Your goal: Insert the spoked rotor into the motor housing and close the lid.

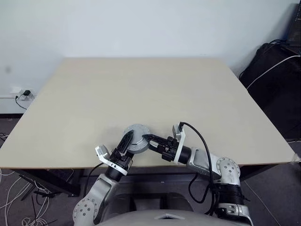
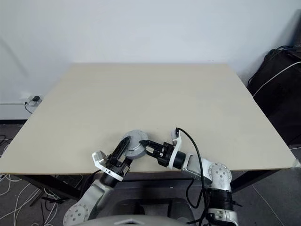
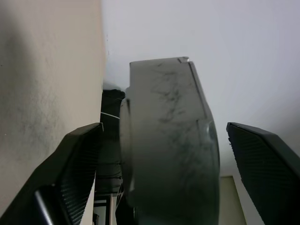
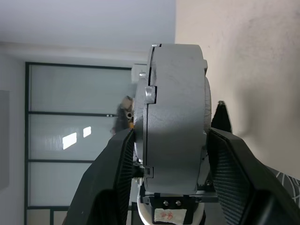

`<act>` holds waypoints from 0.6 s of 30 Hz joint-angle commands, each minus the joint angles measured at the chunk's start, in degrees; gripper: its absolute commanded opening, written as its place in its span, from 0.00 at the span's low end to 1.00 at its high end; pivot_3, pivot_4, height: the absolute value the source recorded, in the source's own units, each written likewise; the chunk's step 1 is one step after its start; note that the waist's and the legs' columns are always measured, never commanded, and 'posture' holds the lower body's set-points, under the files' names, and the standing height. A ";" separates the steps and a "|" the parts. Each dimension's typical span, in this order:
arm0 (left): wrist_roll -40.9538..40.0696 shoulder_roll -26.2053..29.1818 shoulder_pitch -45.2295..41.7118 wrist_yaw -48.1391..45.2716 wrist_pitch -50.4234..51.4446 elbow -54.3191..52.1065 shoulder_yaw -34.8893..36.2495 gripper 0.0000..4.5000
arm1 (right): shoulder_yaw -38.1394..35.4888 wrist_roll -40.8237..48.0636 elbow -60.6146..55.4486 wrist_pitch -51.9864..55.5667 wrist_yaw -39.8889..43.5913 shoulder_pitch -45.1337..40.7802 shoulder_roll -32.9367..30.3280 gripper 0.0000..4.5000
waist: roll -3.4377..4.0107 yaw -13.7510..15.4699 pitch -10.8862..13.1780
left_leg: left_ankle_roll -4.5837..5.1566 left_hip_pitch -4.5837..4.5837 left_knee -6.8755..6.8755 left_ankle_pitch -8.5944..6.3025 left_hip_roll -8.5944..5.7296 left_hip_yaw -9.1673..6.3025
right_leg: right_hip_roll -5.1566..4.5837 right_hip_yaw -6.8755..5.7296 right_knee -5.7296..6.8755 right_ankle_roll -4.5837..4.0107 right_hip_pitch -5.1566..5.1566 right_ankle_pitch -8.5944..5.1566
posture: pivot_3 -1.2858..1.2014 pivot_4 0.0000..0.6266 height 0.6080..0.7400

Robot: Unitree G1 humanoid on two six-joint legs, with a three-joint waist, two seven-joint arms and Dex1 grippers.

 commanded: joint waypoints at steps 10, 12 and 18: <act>-1.55 -5.44 -1.22 -0.64 0.00 -0.20 -1.93 0.47 | 3.29 -1.32 -6.94 -4.90 3.13 -0.64 -2.00 0.46 | -0.01 0.10 0.01 | 0.01 -0.01 0.00 0.00 0.00 0.00 | 0.00 0.00 -0.01 0.00 0.00 0.00 | 0.52 0.00 1.00; -1.57 -5.35 -1.29 -0.68 -0.07 -0.13 -1.94 0.47 | 3.63 -2.34 -7.40 -5.50 3.68 -0.60 -2.33 0.46 | -0.02 0.11 0.00 | 0.01 0.00 0.01 0.00 0.00 0.00 | 0.00 0.00 -0.01 0.01 0.00 0.00 | 0.52 0.00 1.00; -1.16 -5.39 -1.36 -0.90 -0.80 -0.14 -1.53 0.47 | 3.91 -3.40 -8.19 -6.27 5.50 -0.56 -3.84 0.82 | -0.05 0.18 0.01 | 0.02 0.00 0.03 0.01 -0.01 0.00 | 0.00 -0.01 -0.01 0.01 0.01 0.00 | 0.52 0.00 1.00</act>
